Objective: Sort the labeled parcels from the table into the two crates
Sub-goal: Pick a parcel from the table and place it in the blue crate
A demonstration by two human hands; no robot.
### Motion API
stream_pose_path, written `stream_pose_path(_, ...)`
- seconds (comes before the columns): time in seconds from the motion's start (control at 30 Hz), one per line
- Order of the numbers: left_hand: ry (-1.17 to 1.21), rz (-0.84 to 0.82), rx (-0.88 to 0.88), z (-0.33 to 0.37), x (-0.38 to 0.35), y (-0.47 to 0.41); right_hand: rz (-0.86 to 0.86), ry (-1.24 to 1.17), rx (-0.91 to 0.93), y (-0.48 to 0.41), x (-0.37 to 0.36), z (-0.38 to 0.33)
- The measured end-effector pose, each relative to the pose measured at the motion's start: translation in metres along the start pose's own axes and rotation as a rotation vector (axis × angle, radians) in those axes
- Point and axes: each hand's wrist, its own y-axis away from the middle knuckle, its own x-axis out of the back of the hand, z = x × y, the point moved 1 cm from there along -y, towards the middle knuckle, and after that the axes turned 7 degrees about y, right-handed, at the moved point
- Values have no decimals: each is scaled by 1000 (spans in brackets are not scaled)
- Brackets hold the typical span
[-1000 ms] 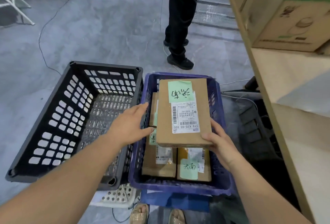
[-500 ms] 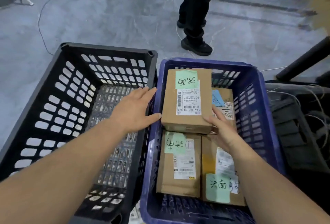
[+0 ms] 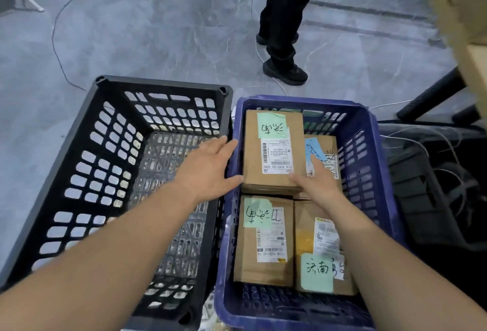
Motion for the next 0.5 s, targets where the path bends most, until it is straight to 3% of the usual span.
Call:
stream_pose_path(0.23,4,5,-101,55,40,33,243,499,39,104,48,-33)
stream_pose_path(0.5,117,24,-230,135,55,107,446,661,36,261,100,-33)
